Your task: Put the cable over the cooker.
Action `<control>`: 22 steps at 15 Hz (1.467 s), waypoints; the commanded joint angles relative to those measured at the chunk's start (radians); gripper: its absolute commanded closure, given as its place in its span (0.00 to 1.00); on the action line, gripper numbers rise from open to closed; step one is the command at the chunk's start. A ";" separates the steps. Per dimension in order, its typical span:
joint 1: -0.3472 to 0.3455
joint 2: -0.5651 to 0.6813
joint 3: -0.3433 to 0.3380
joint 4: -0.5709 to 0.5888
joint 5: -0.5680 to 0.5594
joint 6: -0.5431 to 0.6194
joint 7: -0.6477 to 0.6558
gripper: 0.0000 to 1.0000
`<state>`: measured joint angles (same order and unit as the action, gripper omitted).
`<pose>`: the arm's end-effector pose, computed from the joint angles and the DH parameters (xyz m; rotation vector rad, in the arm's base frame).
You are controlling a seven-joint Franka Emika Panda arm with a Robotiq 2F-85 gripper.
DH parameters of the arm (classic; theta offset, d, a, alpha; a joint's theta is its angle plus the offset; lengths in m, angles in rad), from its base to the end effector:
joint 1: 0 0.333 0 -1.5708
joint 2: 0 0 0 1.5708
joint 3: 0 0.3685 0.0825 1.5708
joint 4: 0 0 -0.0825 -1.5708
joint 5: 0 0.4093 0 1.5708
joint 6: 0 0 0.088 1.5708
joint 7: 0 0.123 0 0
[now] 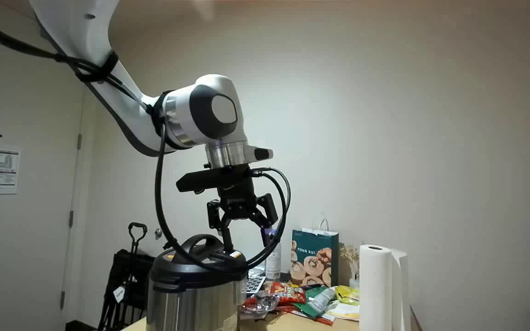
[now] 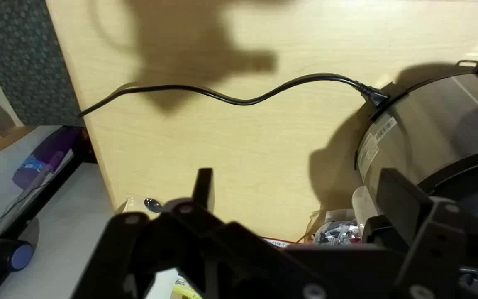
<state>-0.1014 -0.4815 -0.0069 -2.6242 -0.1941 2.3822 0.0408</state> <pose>0.4033 -0.0479 0.4474 2.9668 -0.0353 0.3491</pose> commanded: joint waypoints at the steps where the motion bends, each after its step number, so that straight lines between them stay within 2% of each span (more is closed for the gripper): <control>1: 0.001 0.000 -0.001 0.002 0.000 -0.003 0.000 0.00; 7: -0.003 0.011 -0.004 0.007 0.002 0.004 0.003 0.00; 11: -0.061 0.087 -0.016 0.034 -0.036 0.034 0.054 0.00; 15: -0.124 0.220 -0.041 0.084 -0.082 0.051 0.082 0.00; 17: -0.151 0.288 -0.040 0.117 -0.137 0.031 0.147 0.00; 18: -0.116 0.206 -0.059 0.073 -0.089 0.022 0.082 0.00; 22: -0.111 0.232 -0.065 0.087 -0.095 0.022 0.089 0.00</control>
<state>-0.2251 -0.2491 -0.0596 -2.5386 -0.2855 2.4068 0.1279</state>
